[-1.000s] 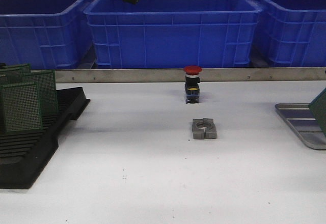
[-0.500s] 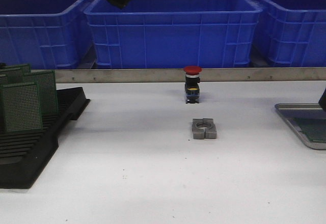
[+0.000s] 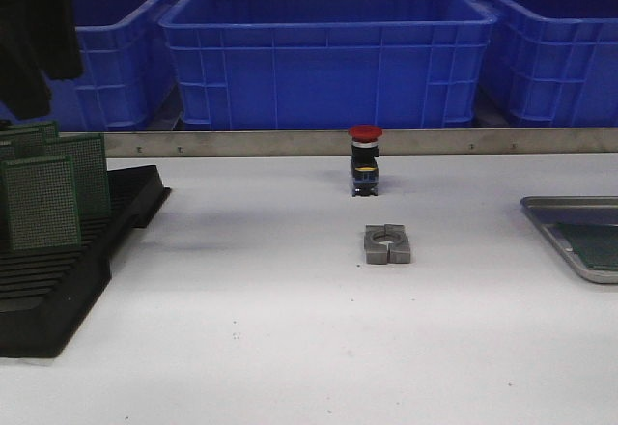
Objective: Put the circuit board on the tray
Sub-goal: 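Move the left gripper back to the rack and grasp another green board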
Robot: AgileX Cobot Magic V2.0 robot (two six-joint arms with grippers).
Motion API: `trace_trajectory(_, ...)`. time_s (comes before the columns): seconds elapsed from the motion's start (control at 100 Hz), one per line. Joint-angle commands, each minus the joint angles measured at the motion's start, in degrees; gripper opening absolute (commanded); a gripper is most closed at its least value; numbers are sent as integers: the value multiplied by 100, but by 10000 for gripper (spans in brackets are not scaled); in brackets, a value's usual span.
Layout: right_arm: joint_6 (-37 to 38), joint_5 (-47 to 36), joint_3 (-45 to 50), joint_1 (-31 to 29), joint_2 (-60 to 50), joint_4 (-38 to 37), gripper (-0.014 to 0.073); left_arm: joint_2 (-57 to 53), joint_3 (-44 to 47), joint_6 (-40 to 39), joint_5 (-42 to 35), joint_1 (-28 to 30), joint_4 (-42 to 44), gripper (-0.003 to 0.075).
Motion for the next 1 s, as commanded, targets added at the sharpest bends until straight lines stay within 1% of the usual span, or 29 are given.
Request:
trace_trajectory(0.0,-10,-83,-165,-44,-261,66,519,-133,-187,-104,272,6,37,481)
trace_trajectory(0.33,-10,-34,-165,-44,-261,71,519,386,-187,-104,24,14,506,481)
trace_trajectory(0.52,-10,-27,-165,-44,-261,71,519,635,-187,-104,-636,14,652,481)
trace_trajectory(0.62,-10,-10,-165,-44,-261,71,519,762,-187,-104,-812,14,664,481)
trace_trajectory(0.74,-10,3,-165,-44,-261,71,519,923,-187,-115,-735,14,664,481)
trace_trajectory(0.87,-10,5,-165,-44,-261,82,519,1033,-187,-132,-413,14,627,479)
trace_trajectory(0.92,-10,5,-165,-44,-261,82,519,1070,-187,-146,-277,14,567,465)
trace_trajectory(0.99,-10,5,-165,-44,-261,82,519,1083,-187,-146,-53,14,552,421)
